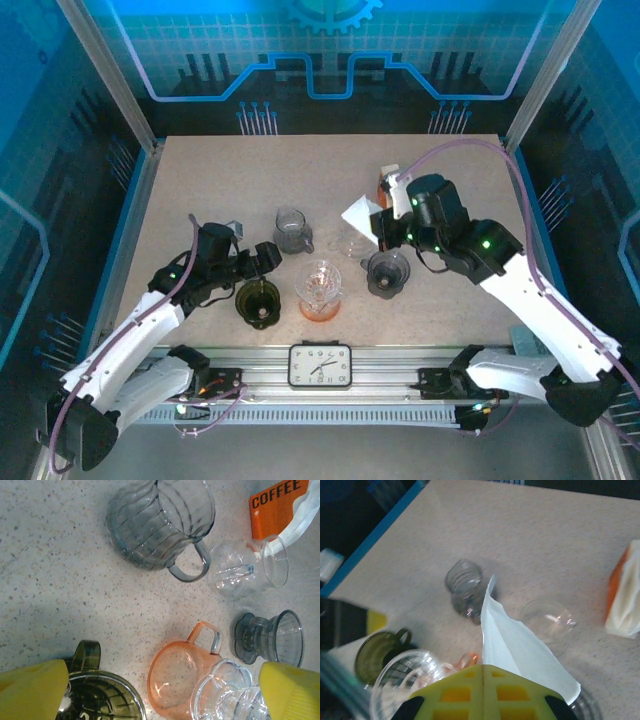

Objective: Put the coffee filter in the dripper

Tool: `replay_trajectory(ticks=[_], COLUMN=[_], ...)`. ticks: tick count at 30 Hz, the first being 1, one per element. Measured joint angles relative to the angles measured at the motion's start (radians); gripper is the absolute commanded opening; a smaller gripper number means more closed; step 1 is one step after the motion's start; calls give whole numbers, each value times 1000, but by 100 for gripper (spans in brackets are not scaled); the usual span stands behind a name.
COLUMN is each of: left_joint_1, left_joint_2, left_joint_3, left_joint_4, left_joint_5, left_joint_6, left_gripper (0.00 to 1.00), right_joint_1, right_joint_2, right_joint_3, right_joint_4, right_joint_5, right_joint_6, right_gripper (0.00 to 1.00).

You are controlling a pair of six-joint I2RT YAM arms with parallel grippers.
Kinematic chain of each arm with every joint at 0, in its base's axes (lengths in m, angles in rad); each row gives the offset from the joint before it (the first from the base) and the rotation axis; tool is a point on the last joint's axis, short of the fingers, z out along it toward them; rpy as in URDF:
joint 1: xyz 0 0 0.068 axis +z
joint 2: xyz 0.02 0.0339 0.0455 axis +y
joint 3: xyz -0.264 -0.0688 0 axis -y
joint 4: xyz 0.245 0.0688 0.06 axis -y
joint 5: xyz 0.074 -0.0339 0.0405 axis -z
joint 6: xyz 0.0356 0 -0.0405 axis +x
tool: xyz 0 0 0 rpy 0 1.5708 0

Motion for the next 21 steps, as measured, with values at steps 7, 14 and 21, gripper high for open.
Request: replay_trajectory(ticks=[7, 14, 21], left_joint_1=[0, 0, 0], left_joint_2=[-2, -22, -28], left_joint_3=[0, 0, 4], left_joint_4=[-17, -19, -20], left_joint_5=[36, 52, 52], left_joint_6=[-8, -23, -23], left_gripper=[99, 99, 99], right_joint_1=[169, 264, 298], right_joint_2=[6, 135, 260], right_joint_3=[39, 127, 239], right_joint_4=[-159, -267, -332], right_joint_5=[-3, 21, 24], right_joint_6=[1, 0, -12], right_gripper=[0, 0, 0])
